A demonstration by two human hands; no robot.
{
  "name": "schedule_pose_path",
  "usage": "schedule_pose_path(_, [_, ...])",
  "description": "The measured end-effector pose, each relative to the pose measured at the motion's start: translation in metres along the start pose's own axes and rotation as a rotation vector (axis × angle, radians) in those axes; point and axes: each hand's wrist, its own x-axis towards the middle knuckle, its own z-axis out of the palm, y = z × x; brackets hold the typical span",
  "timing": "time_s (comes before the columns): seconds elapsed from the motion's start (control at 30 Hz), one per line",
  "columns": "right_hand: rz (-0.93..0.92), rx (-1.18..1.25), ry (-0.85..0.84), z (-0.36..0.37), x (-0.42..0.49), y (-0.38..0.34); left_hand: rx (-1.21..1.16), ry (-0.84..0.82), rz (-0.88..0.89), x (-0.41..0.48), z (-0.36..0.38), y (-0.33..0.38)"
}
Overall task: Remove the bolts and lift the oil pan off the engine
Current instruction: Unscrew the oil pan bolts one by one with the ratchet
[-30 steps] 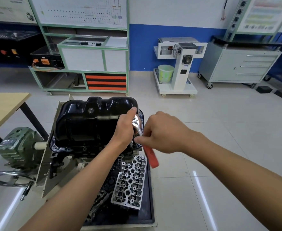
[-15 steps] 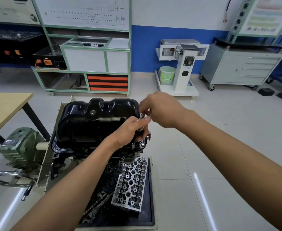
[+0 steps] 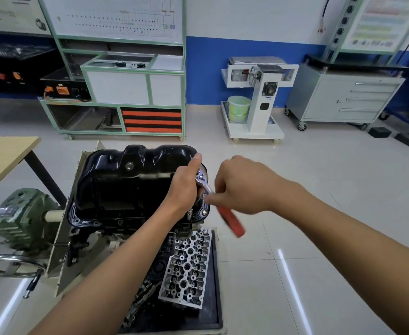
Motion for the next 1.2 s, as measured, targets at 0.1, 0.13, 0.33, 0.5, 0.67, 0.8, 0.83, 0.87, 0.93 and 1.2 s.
schedule_pose_path(0.1, [-0.034,0.1,0.01,0.011,-0.004,-0.014,-0.091,0.038,-0.019,-0.001,0.002,-0.003])
schedule_pose_path(0.13, [-0.033,0.126,0.014,0.014,-0.004,-0.015,-0.112,0.037,-0.02,-0.001,0.0,-0.004])
schedule_pose_path(0.33, [-0.003,0.121,-0.043,-0.001,0.005,-0.001,-0.028,-0.104,0.042,-0.001,-0.014,0.002])
schedule_pose_path(0.5, [-0.039,-0.127,0.071,-0.009,0.026,0.009,0.03,-0.321,0.022,-0.003,-0.025,0.005])
schedule_pose_path(0.67, [-0.14,-0.032,0.132,0.003,0.046,0.009,0.04,-0.41,-0.01,-0.005,-0.02,0.008])
schedule_pose_path(0.8, [-0.194,0.054,0.187,0.012,0.043,0.02,0.013,-0.311,0.002,-0.004,-0.019,0.007])
schedule_pose_path(0.83, [-0.191,0.046,0.193,0.013,0.042,0.023,0.007,-0.254,-0.006,-0.004,-0.019,0.007])
schedule_pose_path(0.87, [-0.175,0.036,0.193,0.013,0.04,0.026,-0.002,-0.197,-0.015,-0.003,-0.018,0.006])
schedule_pose_path(0.93, [-0.129,0.01,0.2,0.011,0.034,0.029,-0.027,-0.104,-0.025,-0.002,-0.015,0.005])
schedule_pose_path(1.2, [-0.014,-0.04,0.101,0.005,0.007,0.007,0.038,0.019,0.019,-0.002,-0.002,0.001])
